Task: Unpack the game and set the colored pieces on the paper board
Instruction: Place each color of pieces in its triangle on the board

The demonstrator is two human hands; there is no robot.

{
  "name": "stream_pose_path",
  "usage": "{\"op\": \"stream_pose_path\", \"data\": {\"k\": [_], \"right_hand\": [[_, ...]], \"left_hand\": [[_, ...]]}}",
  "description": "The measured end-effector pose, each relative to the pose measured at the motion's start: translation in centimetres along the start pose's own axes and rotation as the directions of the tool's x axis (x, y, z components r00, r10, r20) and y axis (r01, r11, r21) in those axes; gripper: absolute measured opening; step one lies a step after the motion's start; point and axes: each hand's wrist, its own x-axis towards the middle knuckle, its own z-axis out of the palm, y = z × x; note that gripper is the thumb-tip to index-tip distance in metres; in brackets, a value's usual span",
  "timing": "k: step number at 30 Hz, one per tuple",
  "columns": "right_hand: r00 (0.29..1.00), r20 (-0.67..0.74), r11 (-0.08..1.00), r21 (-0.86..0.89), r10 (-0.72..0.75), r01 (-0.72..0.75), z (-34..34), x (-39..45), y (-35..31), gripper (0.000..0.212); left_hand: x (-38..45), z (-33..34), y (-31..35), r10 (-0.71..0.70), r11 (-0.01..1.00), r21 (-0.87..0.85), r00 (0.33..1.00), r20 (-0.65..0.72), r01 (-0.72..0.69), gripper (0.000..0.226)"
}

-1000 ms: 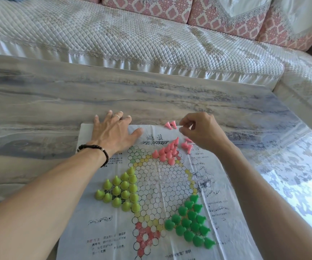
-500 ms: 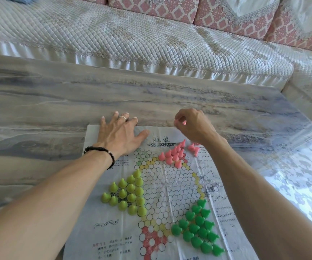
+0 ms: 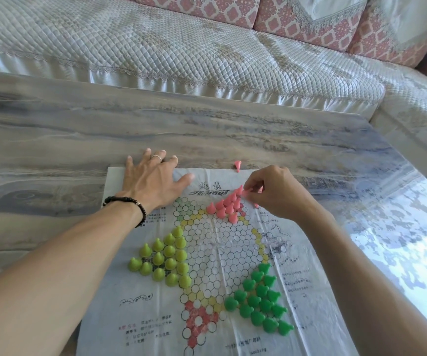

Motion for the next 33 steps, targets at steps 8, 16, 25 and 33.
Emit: {"op": "stream_pose_path", "data": {"k": [8, 16, 25, 33], "right_hand": [[0.998, 0.064, 0.997, -0.073, -0.027, 0.032, 1.3, -0.1, 0.4, 0.011], [0.997, 0.071, 0.997, -0.068, -0.032, 0.037, 0.5, 0.2, 0.6, 0.023], [0.995, -0.095, 1.000, -0.008, 0.004, -0.005, 0.6, 5.8, 0.6, 0.020], [0.999, -0.025, 0.999, -0.027, 0.046, -0.046, 2.3, 8.2, 0.6, 0.011]], "left_hand": [[0.0, 0.1, -0.2, 0.004, 1.000, 0.006, 1.000, -0.007, -0.004, 0.071], [0.0, 0.1, -0.2, 0.004, 1.000, 0.010, 1.000, -0.006, -0.004, 0.071], [0.1, 0.0, -0.1, -0.007, 1.000, 0.014, 1.000, -0.005, 0.007, 0.072], [0.0, 0.2, -0.1, -0.007, 1.000, 0.006, 1.000, -0.015, 0.007, 0.070]]}}
